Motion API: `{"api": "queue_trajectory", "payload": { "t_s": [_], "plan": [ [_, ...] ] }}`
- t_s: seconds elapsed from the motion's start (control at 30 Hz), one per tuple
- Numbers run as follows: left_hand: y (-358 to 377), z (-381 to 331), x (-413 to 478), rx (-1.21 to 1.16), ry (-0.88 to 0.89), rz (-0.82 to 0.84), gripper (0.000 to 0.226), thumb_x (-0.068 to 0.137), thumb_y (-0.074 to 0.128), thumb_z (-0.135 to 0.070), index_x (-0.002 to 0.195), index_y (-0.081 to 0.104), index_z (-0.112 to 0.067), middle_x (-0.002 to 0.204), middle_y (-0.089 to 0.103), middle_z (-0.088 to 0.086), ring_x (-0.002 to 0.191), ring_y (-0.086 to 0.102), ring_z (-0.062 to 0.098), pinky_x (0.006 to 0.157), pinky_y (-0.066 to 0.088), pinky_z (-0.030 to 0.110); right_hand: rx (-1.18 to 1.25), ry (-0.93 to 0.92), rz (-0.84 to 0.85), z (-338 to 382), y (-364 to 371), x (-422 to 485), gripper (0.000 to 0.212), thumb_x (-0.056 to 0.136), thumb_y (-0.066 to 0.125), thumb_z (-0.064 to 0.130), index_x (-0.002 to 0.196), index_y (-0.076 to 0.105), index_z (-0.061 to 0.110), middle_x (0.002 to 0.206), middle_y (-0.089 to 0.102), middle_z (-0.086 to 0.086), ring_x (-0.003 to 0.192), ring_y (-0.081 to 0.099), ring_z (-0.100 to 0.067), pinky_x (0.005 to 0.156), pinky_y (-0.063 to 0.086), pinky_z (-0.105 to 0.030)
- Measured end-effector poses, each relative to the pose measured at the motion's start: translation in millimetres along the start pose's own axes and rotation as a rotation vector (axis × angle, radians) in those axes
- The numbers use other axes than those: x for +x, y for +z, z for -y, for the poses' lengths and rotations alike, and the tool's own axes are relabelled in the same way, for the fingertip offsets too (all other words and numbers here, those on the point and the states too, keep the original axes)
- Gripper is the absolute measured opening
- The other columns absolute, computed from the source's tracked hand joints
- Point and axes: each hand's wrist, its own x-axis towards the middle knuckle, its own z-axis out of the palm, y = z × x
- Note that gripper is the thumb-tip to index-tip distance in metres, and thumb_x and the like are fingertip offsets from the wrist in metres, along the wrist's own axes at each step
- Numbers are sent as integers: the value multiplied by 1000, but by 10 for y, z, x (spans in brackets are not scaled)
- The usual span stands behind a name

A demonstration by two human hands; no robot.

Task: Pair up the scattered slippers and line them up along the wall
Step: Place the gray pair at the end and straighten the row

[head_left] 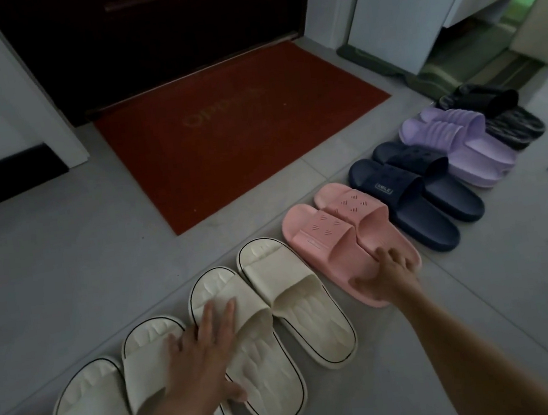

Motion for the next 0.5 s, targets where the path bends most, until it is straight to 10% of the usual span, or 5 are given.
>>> {"api": "queue_trajectory", "payload": {
  "t_s": [0.1,0.23,0.37,0.5],
  "plan": [
    [12,76,-124,-84,15,-42,141,52,69,-73,134,-38,-30,160,-11,4,144,21,27,114,16,54,202,-20,-177,205,12,-115,84,79,59,54,146,21,21,157,16,-7,141,18,-34,112,25,-50],
    [1,289,-331,-73,-19,-107,142,28,76,-77,146,25,-16,146,44,12,128,48,39,97,41,62,345,-229,-341,624,81,-325,70,84,45,53,143,17,28,153,20,-11,138,24,-35,108,30,-52],
    [36,643,-431,-75,-186,-6,129,56,52,-86,146,-19,-28,161,-4,2,147,7,30,114,17,50,206,-448,-401,1071,193,-456,72,87,46,52,145,20,19,155,14,-14,141,15,-35,114,14,-47],
    [51,811,-536,-143,-161,68,110,72,51,-75,150,-8,-26,160,-8,1,145,15,26,115,20,44,2,-534,-225,1578,575,-767,61,84,47,56,131,46,17,151,25,-14,137,25,-35,112,22,-47]
  ]
}}
